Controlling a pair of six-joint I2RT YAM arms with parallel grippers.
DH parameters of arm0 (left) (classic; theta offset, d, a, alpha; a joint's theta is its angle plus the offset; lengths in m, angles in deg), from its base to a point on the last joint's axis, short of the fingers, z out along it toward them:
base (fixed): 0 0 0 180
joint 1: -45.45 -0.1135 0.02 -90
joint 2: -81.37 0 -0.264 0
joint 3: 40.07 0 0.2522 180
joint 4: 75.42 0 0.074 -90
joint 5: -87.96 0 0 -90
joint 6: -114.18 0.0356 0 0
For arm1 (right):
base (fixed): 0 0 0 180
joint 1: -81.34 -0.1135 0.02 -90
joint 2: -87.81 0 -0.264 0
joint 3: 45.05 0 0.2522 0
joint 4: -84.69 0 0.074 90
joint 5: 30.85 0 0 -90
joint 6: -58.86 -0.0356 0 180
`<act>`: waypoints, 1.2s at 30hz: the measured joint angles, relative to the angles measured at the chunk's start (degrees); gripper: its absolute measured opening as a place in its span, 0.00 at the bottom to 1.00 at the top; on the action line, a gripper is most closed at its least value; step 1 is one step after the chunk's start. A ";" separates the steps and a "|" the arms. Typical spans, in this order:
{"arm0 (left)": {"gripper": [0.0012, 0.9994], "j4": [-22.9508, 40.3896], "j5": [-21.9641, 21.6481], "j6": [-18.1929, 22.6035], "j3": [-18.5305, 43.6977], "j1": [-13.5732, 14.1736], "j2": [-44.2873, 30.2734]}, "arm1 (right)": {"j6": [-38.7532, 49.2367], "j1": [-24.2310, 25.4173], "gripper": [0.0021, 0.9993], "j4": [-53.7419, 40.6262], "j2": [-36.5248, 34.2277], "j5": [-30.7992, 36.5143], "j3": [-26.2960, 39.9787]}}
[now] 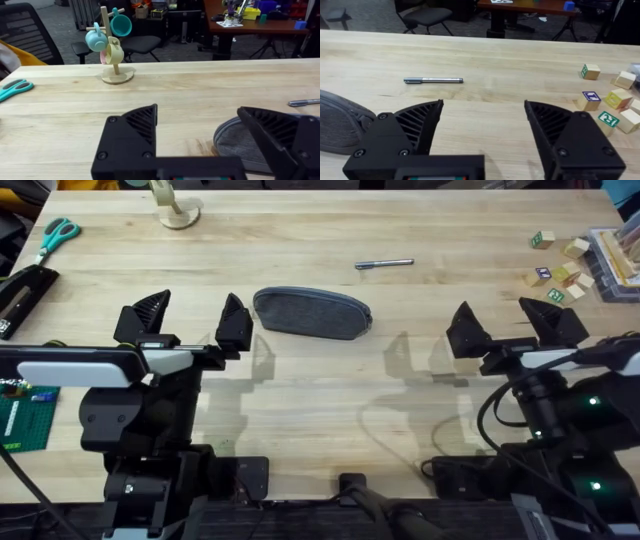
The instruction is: Unzip the bag, pick up the pens from the table one at a time and place them inside, then zip the bag closed.
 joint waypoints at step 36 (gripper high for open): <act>0.99 13.18 0.18 0.20 20.01 0.00 -11.31 | 2.64 0.00 1.00 -13.96 -9.91 -0.33 20.44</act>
